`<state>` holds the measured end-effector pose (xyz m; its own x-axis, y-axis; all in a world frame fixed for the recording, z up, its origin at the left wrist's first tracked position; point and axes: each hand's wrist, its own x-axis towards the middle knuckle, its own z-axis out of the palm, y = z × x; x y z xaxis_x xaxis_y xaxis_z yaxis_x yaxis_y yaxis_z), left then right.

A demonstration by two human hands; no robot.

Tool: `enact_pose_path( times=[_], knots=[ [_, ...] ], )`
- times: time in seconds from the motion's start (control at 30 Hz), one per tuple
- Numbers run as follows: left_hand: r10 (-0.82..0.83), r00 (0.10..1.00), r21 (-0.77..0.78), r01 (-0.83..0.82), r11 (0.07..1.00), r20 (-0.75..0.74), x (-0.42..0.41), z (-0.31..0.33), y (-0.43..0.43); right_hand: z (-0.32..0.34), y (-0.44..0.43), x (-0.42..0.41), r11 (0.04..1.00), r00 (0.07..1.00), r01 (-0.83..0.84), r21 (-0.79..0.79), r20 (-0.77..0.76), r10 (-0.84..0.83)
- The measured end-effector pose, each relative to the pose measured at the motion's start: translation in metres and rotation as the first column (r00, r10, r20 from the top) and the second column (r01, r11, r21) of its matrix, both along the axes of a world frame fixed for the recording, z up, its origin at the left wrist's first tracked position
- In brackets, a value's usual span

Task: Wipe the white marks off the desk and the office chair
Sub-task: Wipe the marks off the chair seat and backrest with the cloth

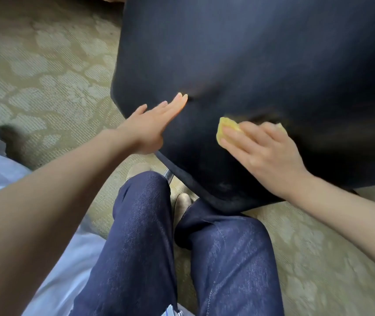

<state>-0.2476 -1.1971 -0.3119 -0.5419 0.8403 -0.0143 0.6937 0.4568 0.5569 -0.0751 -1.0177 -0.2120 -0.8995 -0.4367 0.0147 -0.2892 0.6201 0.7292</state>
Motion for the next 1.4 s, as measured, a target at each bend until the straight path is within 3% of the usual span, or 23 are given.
enact_pose_path(
  times=[0.13,0.23,0.47,0.7,0.93,1.07,1.13,1.4],
  knots=[
    [0.070,0.985,-0.051,-0.079,0.996,-0.159,-0.006,-0.017,-0.023,0.001,-0.030,-0.066,0.995,0.994,0.090,0.046,-0.072,-0.087],
    [0.153,0.979,-0.100,-0.167,0.981,-0.132,-0.010,-0.039,-0.045,-0.025,-0.049,-0.108,0.979,0.987,0.159,0.131,-0.005,-0.159],
    [0.230,0.972,-0.166,-0.235,0.958,-0.052,-0.015,-0.077,-0.075,-0.115,-0.067,-0.157,0.969,0.964,0.052,0.240,0.240,-0.111],
    [0.150,0.989,-0.190,-0.146,0.971,0.010,-0.016,-0.081,-0.061,-0.180,-0.045,-0.107,0.972,0.828,-0.117,0.205,0.561,-0.019],
    [0.050,0.999,-0.104,-0.048,0.993,0.015,-0.002,-0.056,-0.015,-0.173,-0.006,-0.034,0.973,0.689,-0.096,0.211,0.720,-0.088],
    [0.086,0.996,-0.053,-0.085,0.995,0.031,0.013,-0.048,0.002,-0.142,0.011,0.000,0.976,0.680,-0.095,0.198,0.729,-0.082],
    [0.107,0.992,-0.054,-0.104,0.993,0.066,0.021,-0.045,0.006,-0.119,0.018,0.015,0.973,0.724,-0.113,0.202,0.687,-0.058],
    [0.166,0.980,-0.150,-0.149,0.977,0.111,0.032,-0.037,0.022,-0.036,0.019,0.020,1.000,0.962,-0.006,0.023,0.275,-0.001]
  ],
)
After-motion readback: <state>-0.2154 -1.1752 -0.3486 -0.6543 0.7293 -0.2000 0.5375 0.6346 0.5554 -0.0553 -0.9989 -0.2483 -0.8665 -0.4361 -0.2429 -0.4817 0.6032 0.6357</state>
